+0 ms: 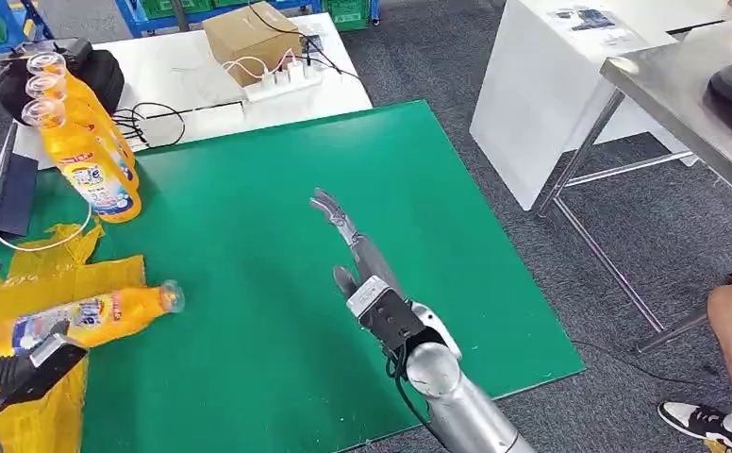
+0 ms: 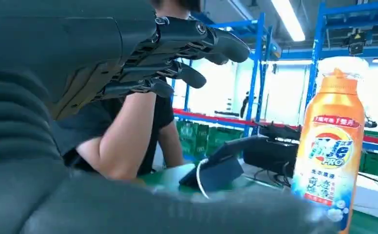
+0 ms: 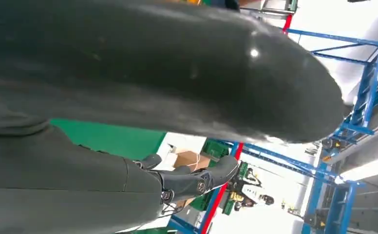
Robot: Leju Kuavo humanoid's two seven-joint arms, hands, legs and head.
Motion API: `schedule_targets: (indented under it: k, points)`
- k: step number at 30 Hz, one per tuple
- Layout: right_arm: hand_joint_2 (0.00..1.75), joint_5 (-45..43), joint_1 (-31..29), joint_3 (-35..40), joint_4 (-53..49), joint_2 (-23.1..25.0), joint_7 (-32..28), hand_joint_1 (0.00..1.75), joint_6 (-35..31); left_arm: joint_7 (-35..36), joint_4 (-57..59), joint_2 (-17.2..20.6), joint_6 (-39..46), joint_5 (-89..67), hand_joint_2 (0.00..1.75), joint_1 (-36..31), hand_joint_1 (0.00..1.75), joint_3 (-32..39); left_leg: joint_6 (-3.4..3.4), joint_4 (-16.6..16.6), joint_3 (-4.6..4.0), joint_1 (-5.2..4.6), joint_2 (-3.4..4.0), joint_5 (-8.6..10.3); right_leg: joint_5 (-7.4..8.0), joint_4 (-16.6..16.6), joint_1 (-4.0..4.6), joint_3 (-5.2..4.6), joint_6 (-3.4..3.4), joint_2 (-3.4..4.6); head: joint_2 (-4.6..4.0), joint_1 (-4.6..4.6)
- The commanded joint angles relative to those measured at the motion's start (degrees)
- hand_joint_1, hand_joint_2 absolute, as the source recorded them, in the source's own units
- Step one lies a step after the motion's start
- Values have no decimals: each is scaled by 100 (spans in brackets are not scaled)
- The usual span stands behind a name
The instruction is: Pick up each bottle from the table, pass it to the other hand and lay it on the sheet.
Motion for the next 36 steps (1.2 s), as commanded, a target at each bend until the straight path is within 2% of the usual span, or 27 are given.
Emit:
schedule_targets:
  k: [1,2,3,4,5,8,10,11,12,13,15,16,17,18,19,21,24,25,28,29,32,33,34,35,36]
  points:
    - [0,0,-222,15,196,-94,-15,0,62,719,218,42,516,-2081,0,215,0,-38,20,-6,30,1,-39,-11,-12,-4,-5,30,-7,19,0,0]
    - [0,-34,-276,42,248,-93,-19,0,107,832,366,70,598,-2387,0,274,0,-49,17,-8,30,-1,-23,-10,-9,-4,-6,25,-6,26,0,0]
    - [0,-34,-287,49,260,-94,-19,0,109,674,481,-10,433,-2006,0,225,0,-35,13,-7,23,-4,-13,-8,-6,-1,-8,18,-4,25,0,0]
    - [0,-39,-259,39,233,-101,-20,0,104,348,524,-136,529,-1434,0,152,0,-18,18,-11,36,-2,-19,-12,-9,-5,-8,29,-7,36,0,2]
    - [0,-21,-167,-7,146,-112,-37,0,41,-232,524,-336,-112,-129,0,-15,0,14,15,-11,24,-5,-22,-5,-6,-5,-9,23,-4,19,0,0]
    - [0,-7,-76,-28,58,-155,-35,0,20,-215,416,-382,-410,154,0,-198,0,-59,21,-12,29,-2,-69,-3,-15,-9,-7,38,-6,-12,0,0]
    - [0,241,-16,-119,-12,-117,-118,0,-176,-1136,-14,-612,-1873,2213,0,-235,0,8,25,-9,33,2,-82,-6,-17,-8,-4,44,-9,-9,0,0]
    - [0,232,69,-240,-117,-56,-284,0,-253,-1335,-402,-778,-2516,2794,0,-169,0,5,26,-7,29,-2,-79,-6,-16,-6,-7,37,-8,-5,0,2]
    - [0,238,125,-294,-191,-30,-293,0,-253,-1195,-655,-883,-2685,2872,0,-111,0,-50,22,-3,19,0,-66,-5,-13,-5,-5,29,-5,-7,0,0]
    - [0,136,205,-391,-288,28,-383,0,-234,-1147,-838,-985,-3162,3317,0,-74,0,-112,23,-2,18,0,-74,-6,-15,-4,-5,29,-4,-12,0,0]
    - [0,27,361,-530,-512,60,-529,0,-108,-1138,-1286,-1302,-3568,3822,0,17,0,-328,29,0,23,1,-94,-10,-22,-4,-5,39,-5,-19,0,0]
    - [0,27,370,-537,-528,55,-532,0,-101,-1105,-1312,-1327,-3548,3810,0,23,0,-363,19,0,5,-4,-64,-3,-12,-5,-6,17,0,-20,0,2]
    - [0,26,384,-550,-544,55,-534,0,-103,-1091,-1325,-1334,-3536,3806,0,33,0,-382,35,2,29,0,-101,-16,-27,-6,-6,47,-3,-17,0,2]
    - [0,25,400,-572,-560,68,-538,0,-102,-1076,-1346,-1333,-3600,3934,0,55,0,-406,21,0,14,-4,-56,-9,-13,-5,-7,23,0,-6,0,2]
    - [0,30,430,-606,-602,85,-601,0,-87,-1136,-1412,-1312,-3716,4118,0,113,0,-455,22,-2,18,-8,-55,-10,-13,-5,-10,27,0,0,0,0]
    - [0,22,582,-727,-827,119,-753,0,-151,-1259,-1769,-1484,-3823,4310,0,280,0,-563,25,-3,35,-6,-56,-20,-19,-4,-9,40,-5,14,0,0]
    - [0,91,820,-840,-1160,103,-859,0,-218,-1354,-2322,-1662,-3977,4574,0,543,0,-812,17,-1,11,-7,-51,-11,-12,-3,-8,19,-2,-6,0,0]
    - [0,599,870,-692,-1155,150,-973,0,-421,-1456,-2418,-1814,-3831,4373,0,539,0,-994,25,3,25,-5,-70,-21,-24,-1,-8,34,-3,-4,0,0]
    - [0,745,873,-557,-1010,280,-1002,0,-568,-1414,-2348,-1899,-3646,4215,0,466,0,-1221,18,-1,11,-9,-49,-14,-13,-4,-10,18,-1,-4,0,0]
    - [0,747,858,-550,-990,280,-1004,0,-578,-1417,-2327,-1877,-3636,4221,0,454,0,-1223,20,-1,23,-7,-62,-21,-18,-5,-9,31,-3,-1,0,0]
    - [0,742,828,-542,-965,255,-1007,0,-600,-1435,-2290,-1811,-3610,4267,0,450,0,-1219,12,-2,12,-7,-35,-19,-8,-5,-8,14,-4,11,0,0]
    - [0,1319,726,-149,-621,159,-601,0,-326,-1183,-2094,-1846,-3953,4381,0,464,0,-1395,8,-2,4,-5,-31,-16,-5,-6,-6,8,-3,3,0,2]
    - [0,1603,665,116,-241,189,-616,0,-390,-1258,-1948,-1862,-3709,3996,0,508,0,-1612,14,-3,14,-5,-45,-19,-9,-7,-7,19,-5,6,0,0]
    - [0,1809,686,247,-7,236,-770,0,-746,-1466,-1887,-1904,-3424,3776,0,595,0,-1759,11,-10,21,-6,-34,-17,-6,-13,-7,22,-4,10,0,2]
    - [0,1639,872,119,-153,268,-1087,0,-1384,-1751,-2061,-1964,-3182,4105,0,760,0,-1705,14,-18,34,-7,-36,-18,-7,-19,-9,34,-5,16,0,0]
